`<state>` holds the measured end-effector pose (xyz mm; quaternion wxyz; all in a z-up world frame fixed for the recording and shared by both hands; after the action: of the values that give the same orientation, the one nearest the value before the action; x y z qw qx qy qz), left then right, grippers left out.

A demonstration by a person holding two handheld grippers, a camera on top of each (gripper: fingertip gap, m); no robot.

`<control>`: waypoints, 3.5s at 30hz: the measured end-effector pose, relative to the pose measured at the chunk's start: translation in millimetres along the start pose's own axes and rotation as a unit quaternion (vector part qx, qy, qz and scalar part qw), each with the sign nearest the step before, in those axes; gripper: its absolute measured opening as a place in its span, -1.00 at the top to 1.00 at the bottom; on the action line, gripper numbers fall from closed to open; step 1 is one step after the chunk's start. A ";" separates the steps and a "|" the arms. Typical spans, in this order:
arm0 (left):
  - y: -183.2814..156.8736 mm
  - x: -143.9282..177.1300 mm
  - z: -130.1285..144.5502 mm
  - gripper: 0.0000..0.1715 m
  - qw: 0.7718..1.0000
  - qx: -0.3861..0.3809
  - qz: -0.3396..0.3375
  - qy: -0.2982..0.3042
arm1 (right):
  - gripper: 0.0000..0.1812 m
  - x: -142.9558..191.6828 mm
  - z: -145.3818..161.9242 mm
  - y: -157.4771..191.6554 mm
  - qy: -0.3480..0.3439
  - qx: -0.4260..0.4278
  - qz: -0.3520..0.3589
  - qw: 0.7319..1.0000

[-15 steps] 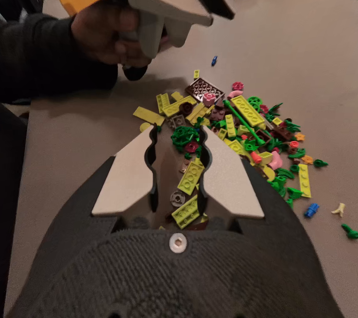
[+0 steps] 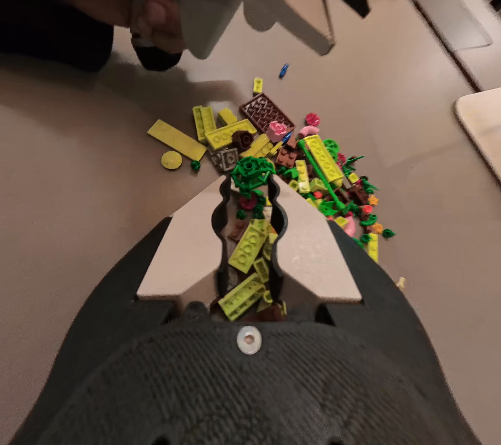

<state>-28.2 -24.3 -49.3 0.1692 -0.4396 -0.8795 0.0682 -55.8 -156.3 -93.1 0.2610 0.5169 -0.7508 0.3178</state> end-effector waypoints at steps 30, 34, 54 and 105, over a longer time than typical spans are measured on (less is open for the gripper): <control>-28.7 10.4 -5.1 0.87 0.975 -0.002 0.220 -0.011 | 0.61 81.9 -15.6 -37.2 -0.397 -0.204 -0.151 0.882; -44.7 4.8 4.3 0.87 0.972 -0.070 0.223 0.024 | 0.57 72.0 -15.5 -33.7 -0.383 -0.258 -0.295 0.836; -57.4 -2.0 13.6 0.87 0.967 -0.096 0.228 0.065 | 0.99 57.1 -11.5 -26.9 -0.330 -0.279 -0.366 0.824; -59.4 -20.0 51.7 0.87 0.944 -0.116 0.204 0.234 | 0.98 67.4 17.9 -58.5 -0.339 -0.334 -0.289 0.831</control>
<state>-80.1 -74.6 -86.3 0.3003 -0.6295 -0.7088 -0.1057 -23.9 -226.3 -44.3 0.2268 0.6666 -0.6692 -0.2374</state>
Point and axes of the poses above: each gripper's, where its closed fingertips meet, x back along the fingers, z out of its underside, y = z × x across the jaws, the point moved 7 cm from there along x, back along the fingers, and after that the axes turned 9 degrees about y, right-handed, at the moved point
